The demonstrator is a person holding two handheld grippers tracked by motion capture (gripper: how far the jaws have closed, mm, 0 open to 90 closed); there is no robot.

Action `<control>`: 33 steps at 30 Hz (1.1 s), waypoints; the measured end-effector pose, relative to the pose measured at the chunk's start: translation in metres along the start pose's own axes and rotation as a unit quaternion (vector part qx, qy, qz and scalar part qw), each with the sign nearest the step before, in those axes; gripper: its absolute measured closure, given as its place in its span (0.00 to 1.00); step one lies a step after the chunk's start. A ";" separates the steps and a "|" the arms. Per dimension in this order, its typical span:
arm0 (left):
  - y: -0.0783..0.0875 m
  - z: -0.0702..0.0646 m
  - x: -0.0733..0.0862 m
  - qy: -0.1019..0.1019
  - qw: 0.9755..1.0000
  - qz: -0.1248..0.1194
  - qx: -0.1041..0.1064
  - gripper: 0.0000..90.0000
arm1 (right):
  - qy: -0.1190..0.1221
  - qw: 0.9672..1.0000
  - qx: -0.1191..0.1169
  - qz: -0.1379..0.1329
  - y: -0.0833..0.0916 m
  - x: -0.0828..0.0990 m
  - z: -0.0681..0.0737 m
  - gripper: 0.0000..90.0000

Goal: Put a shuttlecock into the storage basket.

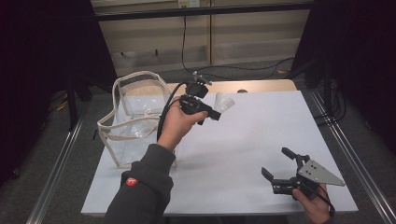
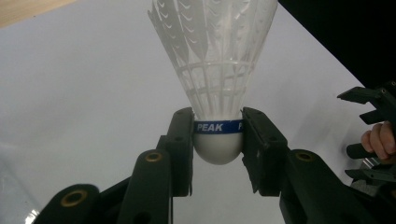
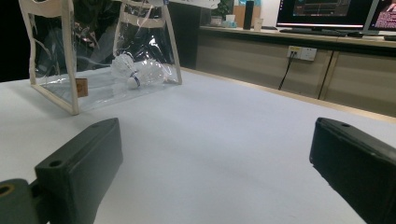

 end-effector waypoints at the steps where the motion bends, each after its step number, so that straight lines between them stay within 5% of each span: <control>1: 0.001 0.000 0.000 0.001 1.000 0.000 0.000 0.73 | 0.000 1.000 -0.001 -0.001 0.000 0.000 0.000 0.03; 33: 0.030 0.011 0.001 0.007 1.000 -0.007 -0.011 0.73 | -0.001 1.000 -0.001 0.001 -0.001 0.000 0.000 0.03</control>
Point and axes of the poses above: each handheld gripper's, and its own axes: y roughly backward along the jaws, x roughly out of its underside, z roughly to its left, the point moved 10 cm from there along -y, roughly forward along the jaws, and after that the axes turned 7 degrees about z, right-handed, at the moved point
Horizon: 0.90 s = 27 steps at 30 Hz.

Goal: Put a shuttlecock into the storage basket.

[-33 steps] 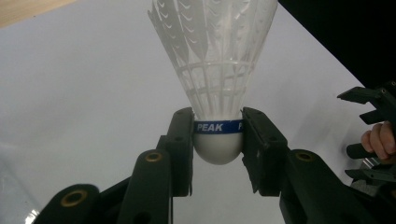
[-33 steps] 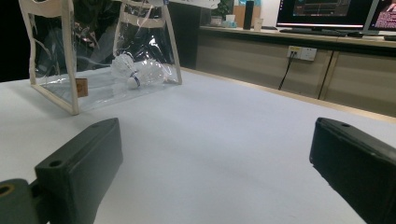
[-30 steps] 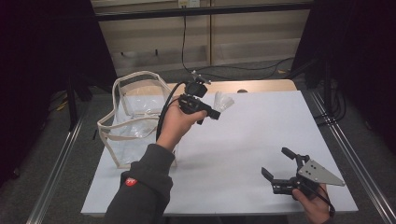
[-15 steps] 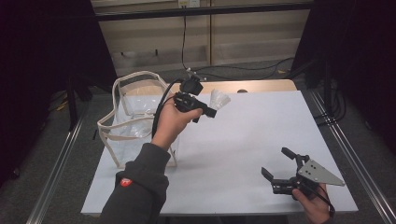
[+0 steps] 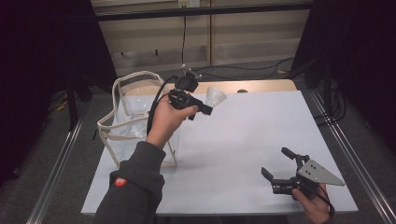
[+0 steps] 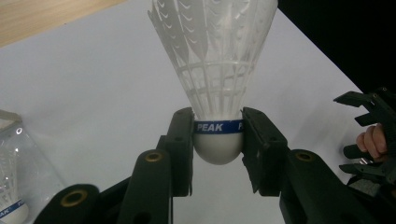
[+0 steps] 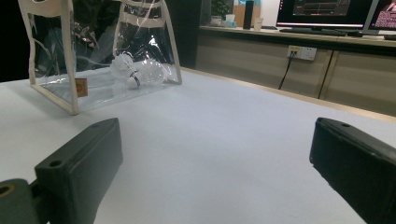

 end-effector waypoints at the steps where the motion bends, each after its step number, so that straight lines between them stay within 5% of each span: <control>1: 0.001 0.000 0.000 0.001 1.000 -0.001 0.001 0.73 | 0.000 1.000 0.000 0.000 0.000 0.000 0.000 0.03; 27: 0.020 0.004 -0.004 0.005 1.000 -0.005 -0.003 0.73 | -0.002 1.000 0.000 0.000 0.000 0.000 0.000 0.03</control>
Point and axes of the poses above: each handheld gripper's, and its own axes: y roughly backward along the jaws, x roughly out of its underside, z roughly to its left, the point moved 10 cm from there along -y, roughly forward along the jaws, and after that the axes turned 7 degrees about z, right-handed, at the moved point
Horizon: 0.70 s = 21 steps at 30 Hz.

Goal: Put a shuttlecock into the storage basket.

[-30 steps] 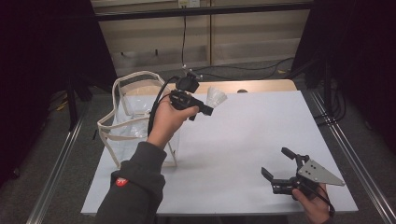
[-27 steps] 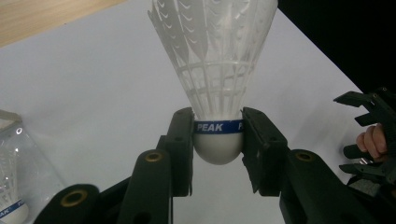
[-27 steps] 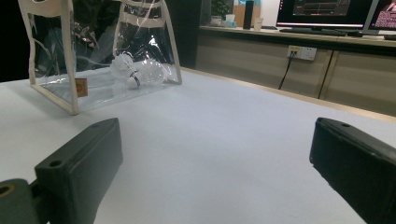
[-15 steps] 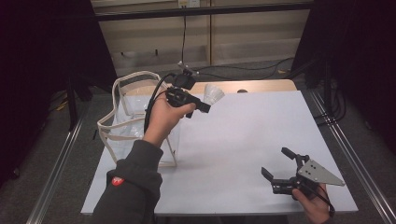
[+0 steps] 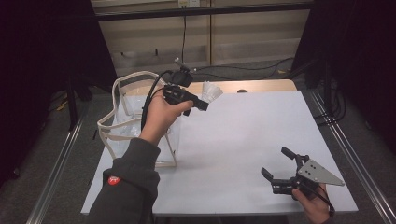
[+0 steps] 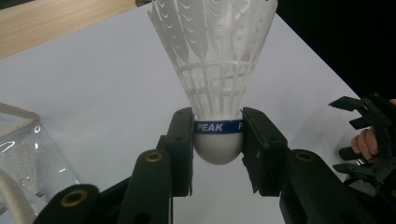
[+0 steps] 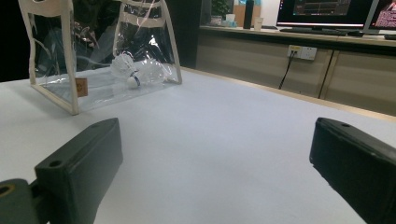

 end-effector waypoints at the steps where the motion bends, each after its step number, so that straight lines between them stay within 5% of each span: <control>1: 0.001 0.000 0.000 0.001 1.000 0.000 0.000 0.73 | -0.002 1.000 0.000 -0.001 0.000 0.000 0.000 0.03; 21: 0.013 0.003 0.000 -0.002 1.000 0.001 -0.001 0.73 | -0.002 1.000 -0.001 0.001 0.000 0.000 0.000 0.03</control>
Point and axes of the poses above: each handheld gripper's, and its own axes: y roughly backward along the jaws, x roughly out of its underside, z roughly to its left, the point moved 10 cm from there along -y, roughly forward along the jaws, and after that the axes turned 7 degrees about z, right-handed, at the moved point
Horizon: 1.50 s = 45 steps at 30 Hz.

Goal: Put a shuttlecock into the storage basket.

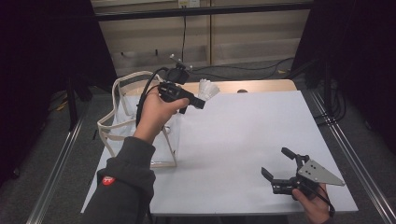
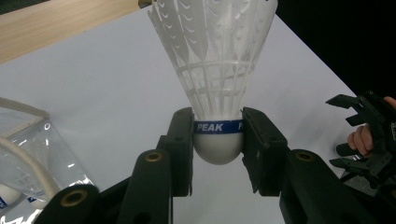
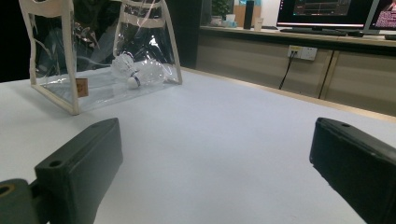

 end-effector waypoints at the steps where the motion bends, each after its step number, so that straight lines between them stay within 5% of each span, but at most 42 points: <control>1: 0.001 0.000 0.000 0.001 1.000 -0.001 0.000 0.73 | -0.001 1.000 0.000 -0.001 0.000 0.000 0.000 0.03; 45: 0.027 0.021 0.005 0.017 0.999 -0.011 -0.025 0.73 | 0.001 1.000 0.002 -0.002 0.001 -0.001 0.000 0.03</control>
Point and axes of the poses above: each handheld gripper's, and its own axes: y roughly backward along the jaws, x roughly out of its underside, z roughly to its left, the point moved 10 cm from there along -y, roughly forward along the jaws, and after that the axes turned 7 degrees about z, right-handed, at the moved point
